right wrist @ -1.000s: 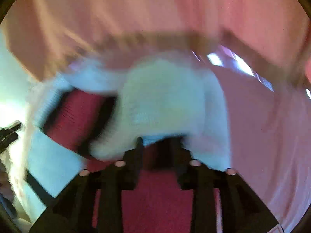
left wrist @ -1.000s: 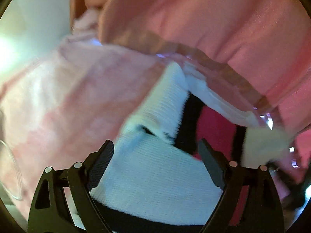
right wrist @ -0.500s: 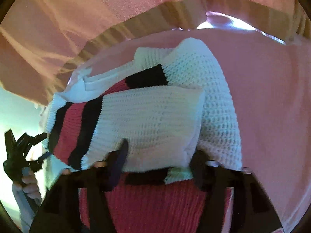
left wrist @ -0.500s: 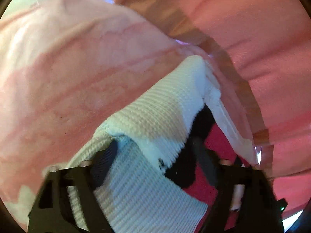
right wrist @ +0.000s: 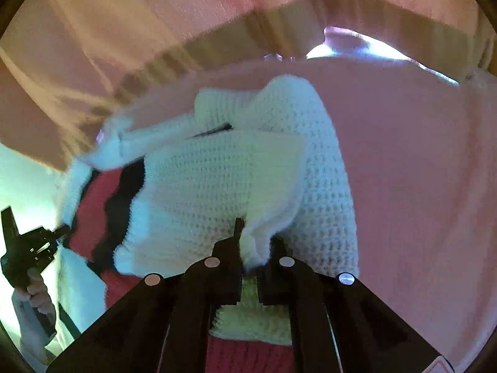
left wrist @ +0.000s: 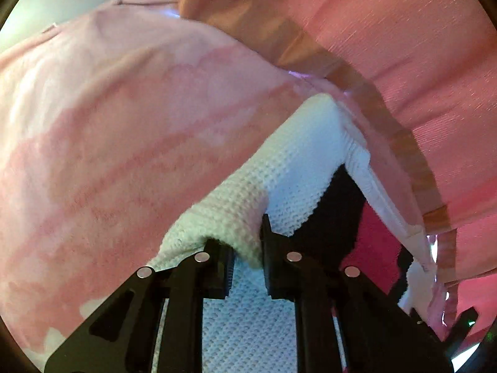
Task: Fold small clothes
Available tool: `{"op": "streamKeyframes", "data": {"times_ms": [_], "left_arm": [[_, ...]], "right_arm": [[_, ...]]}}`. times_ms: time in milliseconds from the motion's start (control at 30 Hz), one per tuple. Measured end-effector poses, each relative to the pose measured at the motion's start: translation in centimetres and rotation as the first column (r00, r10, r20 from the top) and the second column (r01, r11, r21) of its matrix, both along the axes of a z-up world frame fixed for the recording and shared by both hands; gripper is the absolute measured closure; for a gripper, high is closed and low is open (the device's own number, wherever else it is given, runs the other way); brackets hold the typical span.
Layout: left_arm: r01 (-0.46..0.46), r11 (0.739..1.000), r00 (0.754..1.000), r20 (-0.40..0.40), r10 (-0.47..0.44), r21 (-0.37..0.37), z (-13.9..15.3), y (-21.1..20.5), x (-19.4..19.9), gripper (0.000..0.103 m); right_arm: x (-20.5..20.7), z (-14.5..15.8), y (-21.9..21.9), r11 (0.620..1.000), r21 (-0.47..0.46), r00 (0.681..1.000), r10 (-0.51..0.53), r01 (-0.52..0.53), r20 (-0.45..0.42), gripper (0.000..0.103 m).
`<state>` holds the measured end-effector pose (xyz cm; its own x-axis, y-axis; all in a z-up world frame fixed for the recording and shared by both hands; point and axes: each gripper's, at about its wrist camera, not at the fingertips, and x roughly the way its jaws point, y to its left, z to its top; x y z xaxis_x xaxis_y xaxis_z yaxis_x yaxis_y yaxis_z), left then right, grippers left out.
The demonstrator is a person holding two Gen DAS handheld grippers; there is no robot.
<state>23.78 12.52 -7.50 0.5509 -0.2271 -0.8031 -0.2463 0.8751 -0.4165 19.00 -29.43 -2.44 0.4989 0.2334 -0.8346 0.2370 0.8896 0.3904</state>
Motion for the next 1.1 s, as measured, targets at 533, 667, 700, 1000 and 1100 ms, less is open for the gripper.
{"op": "streamKeyframes", "data": {"times_ms": [533, 667, 700, 1000, 1100], "left_arm": [[0.049, 0.998, 0.999, 0.001, -0.049, 0.03, -0.1, 1.0, 0.3, 0.086], [0.094, 0.992, 0.995, 0.011, -0.095, 0.081, -0.2, 0.2, 0.3, 0.086], [0.1, 0.991, 0.995, 0.011, -0.101, 0.094, -0.1, 0.1, 0.2, 0.086], [0.107, 0.99, 0.994, 0.002, -0.107, 0.096, -0.1, 0.2, 0.3, 0.083], [0.124, 0.987, 0.992, 0.003, -0.125, 0.101, -0.3, 0.3, 0.4, 0.082]], "right_arm": [[-5.1, 3.9, -2.5, 0.992, -0.111, 0.998, -0.055, 0.053, -0.014, 0.062], [-6.2, 0.6, -4.0, 0.995, 0.011, 0.991, -0.094, 0.096, -0.097, 0.061], [-6.1, -0.2, -3.9, 0.994, 0.043, 0.99, -0.094, 0.099, -0.104, 0.063], [-6.3, 2.9, -2.0, 0.992, -0.111, 0.997, -0.068, 0.065, -0.025, 0.086], [-6.3, -0.5, -2.6, 0.993, -0.093, 0.992, -0.08, 0.071, -0.101, 0.082]]}}
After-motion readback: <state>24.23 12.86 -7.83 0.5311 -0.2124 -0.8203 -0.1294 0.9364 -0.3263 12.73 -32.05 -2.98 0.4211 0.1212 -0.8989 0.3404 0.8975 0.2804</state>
